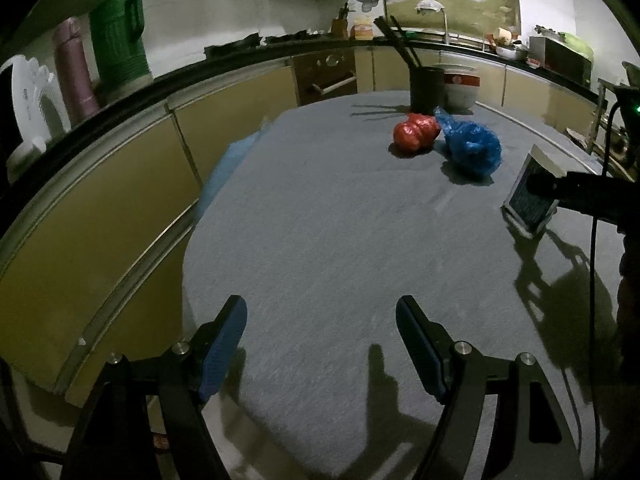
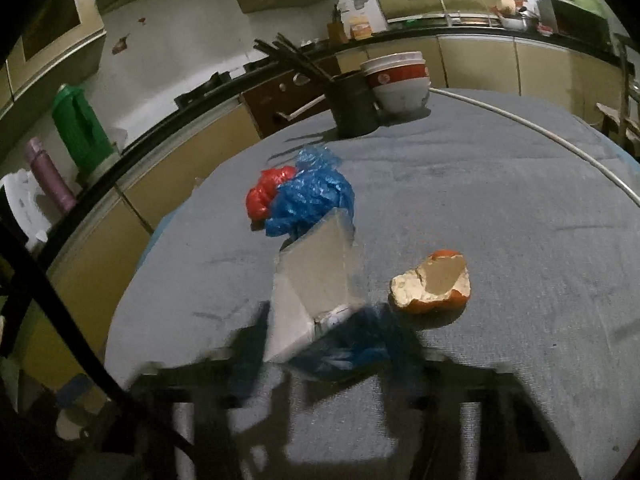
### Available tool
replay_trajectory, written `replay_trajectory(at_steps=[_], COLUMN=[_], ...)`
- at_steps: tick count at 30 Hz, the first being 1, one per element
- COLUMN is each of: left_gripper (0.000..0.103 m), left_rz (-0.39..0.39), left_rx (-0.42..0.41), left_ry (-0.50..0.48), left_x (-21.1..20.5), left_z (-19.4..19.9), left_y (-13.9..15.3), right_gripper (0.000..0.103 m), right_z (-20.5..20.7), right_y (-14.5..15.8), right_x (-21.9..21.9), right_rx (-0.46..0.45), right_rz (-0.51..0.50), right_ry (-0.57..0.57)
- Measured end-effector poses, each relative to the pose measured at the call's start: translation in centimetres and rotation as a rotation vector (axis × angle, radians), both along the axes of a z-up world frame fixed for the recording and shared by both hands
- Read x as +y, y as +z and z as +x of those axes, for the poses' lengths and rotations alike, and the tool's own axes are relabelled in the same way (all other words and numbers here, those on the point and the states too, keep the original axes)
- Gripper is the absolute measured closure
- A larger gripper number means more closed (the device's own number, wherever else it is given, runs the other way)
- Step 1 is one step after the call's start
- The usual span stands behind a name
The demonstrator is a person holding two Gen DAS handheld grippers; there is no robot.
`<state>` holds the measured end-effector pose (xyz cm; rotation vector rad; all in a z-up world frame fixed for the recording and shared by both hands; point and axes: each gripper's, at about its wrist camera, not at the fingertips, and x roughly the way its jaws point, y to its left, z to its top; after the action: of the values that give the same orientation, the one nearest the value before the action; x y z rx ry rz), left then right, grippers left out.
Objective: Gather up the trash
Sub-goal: 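Grasp the white-blue milk carton with the right tool, then grasp the bread crust with the left tool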
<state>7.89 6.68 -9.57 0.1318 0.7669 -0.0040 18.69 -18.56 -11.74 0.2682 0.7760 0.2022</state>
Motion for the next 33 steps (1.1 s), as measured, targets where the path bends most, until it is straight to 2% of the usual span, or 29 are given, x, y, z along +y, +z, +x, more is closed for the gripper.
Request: replay_trajectory(at_steps=[3,11,18,22,30,33], left_gripper=[0.026,0.026,0.026,0.026,0.026,0.026], left_rz=[0.016,-0.021,-0.085,-0.134,-0.132,-0.129], left_rx=[-0.014,0.017,0.097,0.145,0.202,0.219], left_ry=[-0.028,-0.15,-0.299,-0.368,-0.435,-0.426], left_x=[-1.1,-5.9,-14.0,-18.6,-23.6,-24.3], left_z=[0.2,2.6,7.3,10.1,12.5,13.4], left_y=[0.5,1.3,0.9,0.3,-1.2,-2.0], right_gripper=[0.06,0.061,0.061,0.061,0.061,0.061], right_z=[-0.7,-5.7,-11.1,-13.7,-17.3,-17.9], right_y=[0.0,1.3,1.9,2.0,1.7,1.2], right_x=[-0.6,-4.7,-9.6,-12.1,-16.1,-16.9], right_rx=[-0.016,-0.062,-0.095,-0.112,-0.123,-0.12], right_rz=[0.013,0.101,0.104,0.139,0.188,0.214], right_ry=[-0.002,-0.049,-0.144,-0.191,-0.263,-0.277])
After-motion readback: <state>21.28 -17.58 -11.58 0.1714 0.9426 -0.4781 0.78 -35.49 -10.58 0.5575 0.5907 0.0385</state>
